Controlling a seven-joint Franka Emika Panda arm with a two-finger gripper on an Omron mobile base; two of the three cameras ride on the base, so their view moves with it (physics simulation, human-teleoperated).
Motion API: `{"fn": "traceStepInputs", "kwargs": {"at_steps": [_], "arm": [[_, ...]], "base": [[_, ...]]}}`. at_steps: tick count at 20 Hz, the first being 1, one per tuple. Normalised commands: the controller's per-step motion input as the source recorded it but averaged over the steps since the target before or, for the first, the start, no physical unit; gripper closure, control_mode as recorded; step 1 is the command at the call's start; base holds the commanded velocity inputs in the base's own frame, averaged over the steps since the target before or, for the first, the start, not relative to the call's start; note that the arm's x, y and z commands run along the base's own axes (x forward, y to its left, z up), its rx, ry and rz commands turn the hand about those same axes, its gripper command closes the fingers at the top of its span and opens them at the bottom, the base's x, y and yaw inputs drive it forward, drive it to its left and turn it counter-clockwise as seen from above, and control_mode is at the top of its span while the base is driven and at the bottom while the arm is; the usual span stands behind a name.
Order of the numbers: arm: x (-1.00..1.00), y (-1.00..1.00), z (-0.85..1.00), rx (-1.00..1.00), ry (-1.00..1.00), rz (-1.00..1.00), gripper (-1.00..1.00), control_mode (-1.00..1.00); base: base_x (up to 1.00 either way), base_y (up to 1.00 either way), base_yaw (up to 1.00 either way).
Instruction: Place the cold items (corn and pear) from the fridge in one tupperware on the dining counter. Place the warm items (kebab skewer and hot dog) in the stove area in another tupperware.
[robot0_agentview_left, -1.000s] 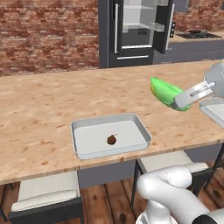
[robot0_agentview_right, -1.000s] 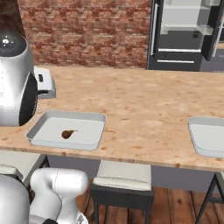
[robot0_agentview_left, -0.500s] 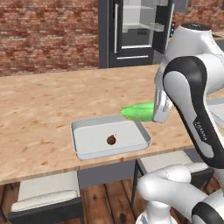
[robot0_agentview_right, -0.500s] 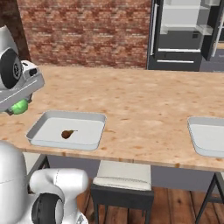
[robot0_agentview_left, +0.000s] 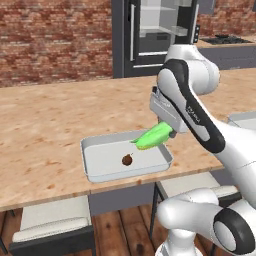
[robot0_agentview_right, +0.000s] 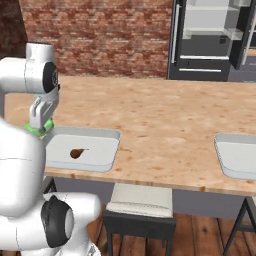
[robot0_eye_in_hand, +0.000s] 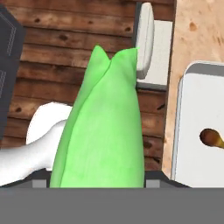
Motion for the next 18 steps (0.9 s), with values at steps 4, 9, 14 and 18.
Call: {"fn": "traceStepInputs", "kwargs": {"at_steps": [4, 9, 14, 18], "arm": [[0.45, -0.04, -0.43, -0.03, 0.04, 0.27, 1.00, -1.00], [0.49, 0.00, -0.39, 0.00, 0.00, 0.03, 1.00, -1.00], [0.37, 0.01, -0.41, 0.00, 0.00, 0.00, 1.00, -1.00], [0.46, 0.04, -0.36, 0.00, 0.00, 0.00, 1.00, -1.00]], "base": [[0.00, 0.00, 0.00], [0.00, 0.00, 0.00], [0.00, 0.00, 0.00], [0.00, 0.00, 0.00]]}}
